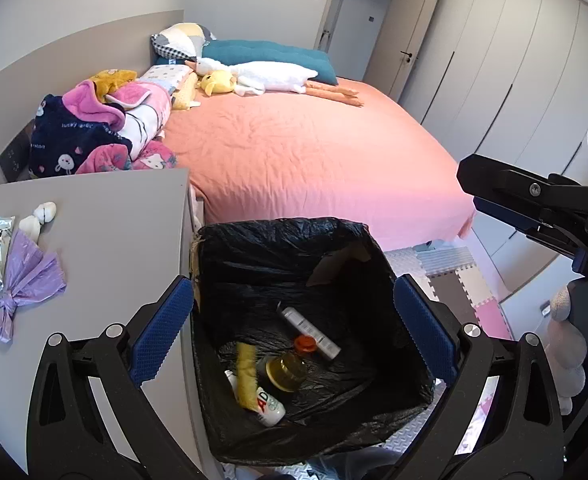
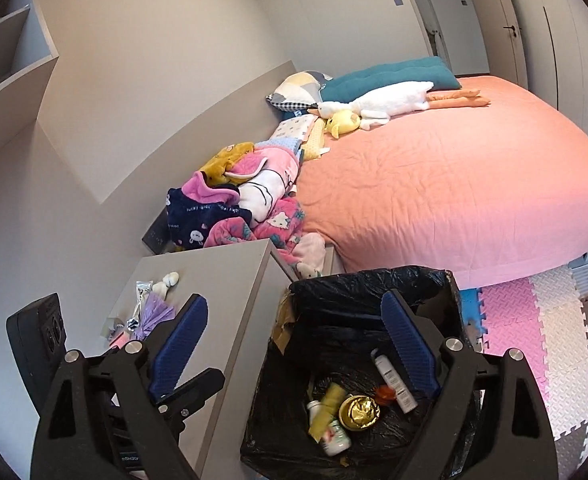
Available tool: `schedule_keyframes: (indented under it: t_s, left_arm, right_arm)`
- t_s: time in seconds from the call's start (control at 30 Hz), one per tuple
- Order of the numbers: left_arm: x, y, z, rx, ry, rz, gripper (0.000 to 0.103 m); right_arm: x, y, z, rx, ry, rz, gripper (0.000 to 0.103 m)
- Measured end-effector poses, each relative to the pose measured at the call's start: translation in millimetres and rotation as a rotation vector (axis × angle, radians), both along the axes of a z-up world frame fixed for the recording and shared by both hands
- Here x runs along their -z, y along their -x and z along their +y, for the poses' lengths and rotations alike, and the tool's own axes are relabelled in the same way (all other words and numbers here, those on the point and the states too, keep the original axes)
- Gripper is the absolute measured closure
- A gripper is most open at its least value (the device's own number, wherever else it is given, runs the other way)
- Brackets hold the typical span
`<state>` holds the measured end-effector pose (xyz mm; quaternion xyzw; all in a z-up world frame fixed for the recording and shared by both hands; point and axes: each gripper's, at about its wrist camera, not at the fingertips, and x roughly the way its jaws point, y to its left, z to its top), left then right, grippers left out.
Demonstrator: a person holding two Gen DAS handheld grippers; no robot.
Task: Collect trash
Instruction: 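Open left tool dropping the wrapper while right tool drops the orange cap, then move both open tools back over the pink box and purple bag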
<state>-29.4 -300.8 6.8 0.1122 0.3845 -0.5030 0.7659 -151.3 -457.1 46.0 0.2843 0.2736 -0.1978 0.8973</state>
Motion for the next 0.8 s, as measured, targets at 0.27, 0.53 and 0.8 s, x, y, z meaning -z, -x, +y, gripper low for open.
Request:
schedule_keyframes:
  t_s: [0.27, 0.53, 0.8]
  left_arm:
    - [2.9, -12.9, 10.8, -0.043, -0.011, 0.004, 0.006]
    - [5.1, -30.6, 32.6, -0.113, -0.010, 0.000, 0.006]
    - [10.2, -50.2, 66.6, -0.230, -0.026, -0.008, 0.006]
  right_arm:
    - [6.3, -18.4, 8.2, -0.036, -0.010, 0.017, 0.014]
    - [10.4, -47.3, 26.6, -0.111, -0.011, 0.020, 0.014]
    - [18.9, -84.4, 53.3, -0.215, -0.002, 0.046, 0.014]
